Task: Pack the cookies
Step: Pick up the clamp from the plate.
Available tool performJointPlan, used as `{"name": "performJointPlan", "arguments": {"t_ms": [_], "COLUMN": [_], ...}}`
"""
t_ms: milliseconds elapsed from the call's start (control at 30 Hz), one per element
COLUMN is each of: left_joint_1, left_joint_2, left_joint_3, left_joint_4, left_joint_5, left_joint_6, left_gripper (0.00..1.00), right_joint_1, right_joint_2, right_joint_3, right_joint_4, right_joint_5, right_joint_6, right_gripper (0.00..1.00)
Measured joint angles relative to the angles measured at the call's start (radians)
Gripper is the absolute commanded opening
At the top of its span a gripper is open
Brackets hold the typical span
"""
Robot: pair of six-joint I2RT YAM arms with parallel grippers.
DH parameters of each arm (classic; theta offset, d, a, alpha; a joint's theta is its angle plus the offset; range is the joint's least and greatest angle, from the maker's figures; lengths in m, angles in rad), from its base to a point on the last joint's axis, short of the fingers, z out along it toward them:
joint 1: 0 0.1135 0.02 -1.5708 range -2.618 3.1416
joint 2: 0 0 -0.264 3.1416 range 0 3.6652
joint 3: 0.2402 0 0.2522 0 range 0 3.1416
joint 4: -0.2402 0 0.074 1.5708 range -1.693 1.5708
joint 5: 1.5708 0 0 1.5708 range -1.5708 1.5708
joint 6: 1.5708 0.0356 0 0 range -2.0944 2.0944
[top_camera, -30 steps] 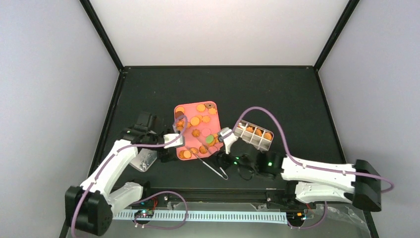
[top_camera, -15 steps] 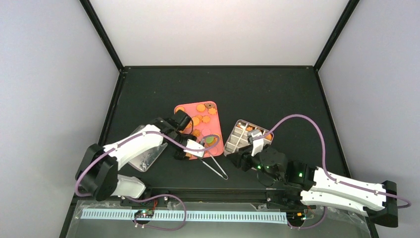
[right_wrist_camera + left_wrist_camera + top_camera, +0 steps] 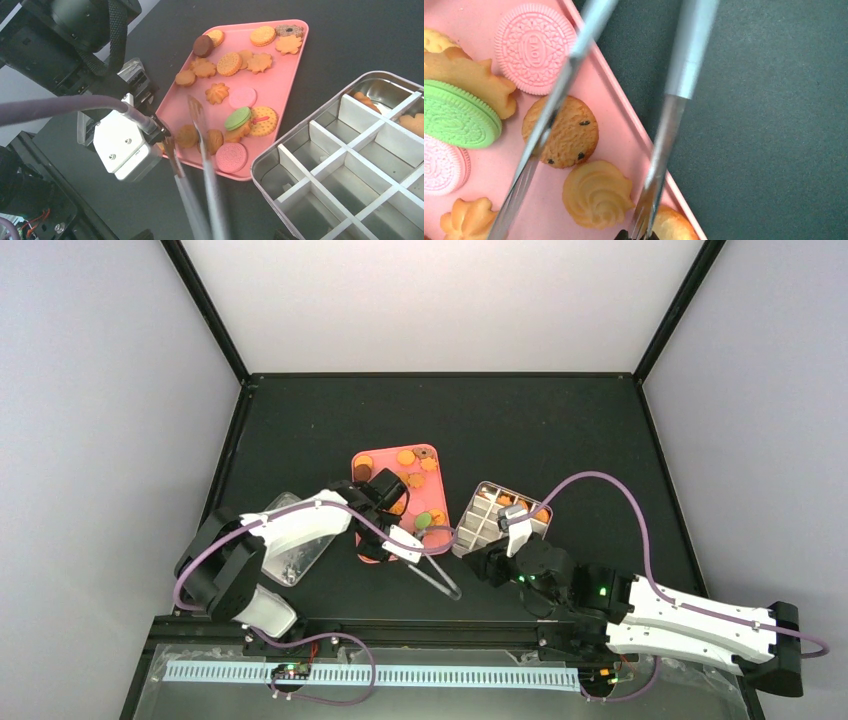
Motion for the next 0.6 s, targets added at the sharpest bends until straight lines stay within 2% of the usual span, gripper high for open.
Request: {"name": "performJointPlan", "arguments": {"t_ms": [267, 533, 600], "left_joint_1": [-0.002, -0.005, -0.005], "left_joint_2": [-0.063, -0.216, -0.263], "left_joint_3": [0.0, 0.0, 0.0], "left_joint_4": [0.01, 0.002, -0.005], "left_joint_5": [-0.033, -0.028, -0.025], "left_joint_6": [0.0, -0.016, -0.021], "left_gripper": [0.02, 0.02, 0.02], "right_joint_1": [0.0, 0.0, 0.0], "right_joint_2": [-0.009, -0.047, -0.053], "right_joint_3": [0.0, 0.019, 0.033], "right_joint_4": [-0.008, -0.013, -0.013], "right_joint_5": [0.012, 0.034, 0.038], "right_joint_6": [0.0, -0.009, -0.013], "right_gripper": [0.63, 0.7, 0.74]}}
